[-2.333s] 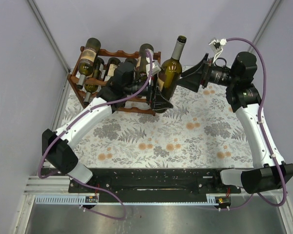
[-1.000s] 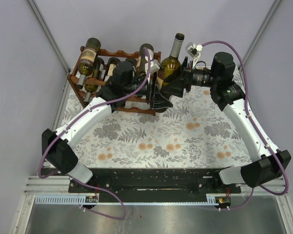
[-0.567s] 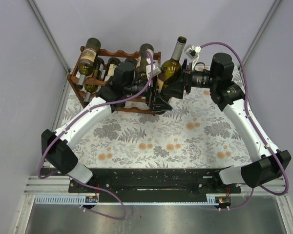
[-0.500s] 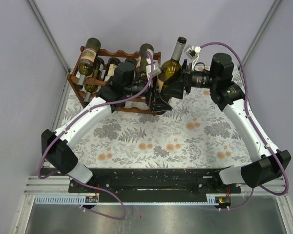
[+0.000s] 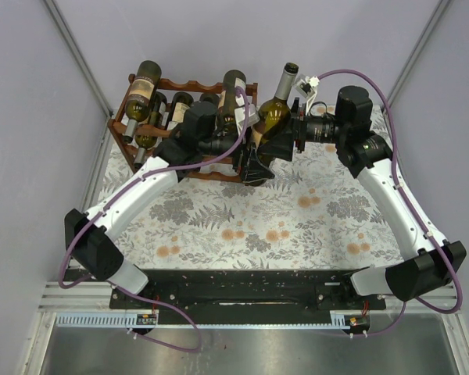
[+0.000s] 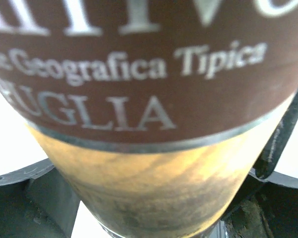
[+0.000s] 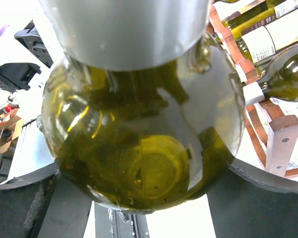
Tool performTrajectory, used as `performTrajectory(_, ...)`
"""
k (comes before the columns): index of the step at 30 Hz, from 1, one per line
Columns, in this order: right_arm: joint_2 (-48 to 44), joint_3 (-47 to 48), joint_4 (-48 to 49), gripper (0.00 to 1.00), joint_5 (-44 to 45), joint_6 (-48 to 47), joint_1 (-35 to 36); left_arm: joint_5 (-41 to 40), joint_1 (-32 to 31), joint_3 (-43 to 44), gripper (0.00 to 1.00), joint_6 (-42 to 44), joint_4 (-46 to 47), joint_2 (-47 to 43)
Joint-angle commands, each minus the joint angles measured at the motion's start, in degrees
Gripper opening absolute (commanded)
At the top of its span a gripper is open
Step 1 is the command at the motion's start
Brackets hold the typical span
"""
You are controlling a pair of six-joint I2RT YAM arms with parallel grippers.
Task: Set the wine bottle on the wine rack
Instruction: Adjust the wine bottle.
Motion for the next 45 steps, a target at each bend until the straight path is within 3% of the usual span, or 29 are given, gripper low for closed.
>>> performTrajectory(1,-3.92,4.28,3.82,0.0,-1.09,-0.4,0.86,-1.79,0.67,-0.7,0.99,2.65,0.88,-3.43)
performTrajectory(16,-4.28,4.37,3.29,0.0,-1.27,-0.67,0.86,0.49,3.84,-1.32,0.99,4.67,-1.23,-5.63)
performTrajectory(28,-3.57,4.72,1.45,0.0,-1.27,-2.16,0.86,1.82,4.37,-0.61,0.99,17.24,-13.62,-9.67)
performTrajectory(45,-3.14,5.07,1.53,0.0,-2.06,-2.08,0.86,11.04,3.93,-2.45,0.99,13.39,-10.3,-8.01)
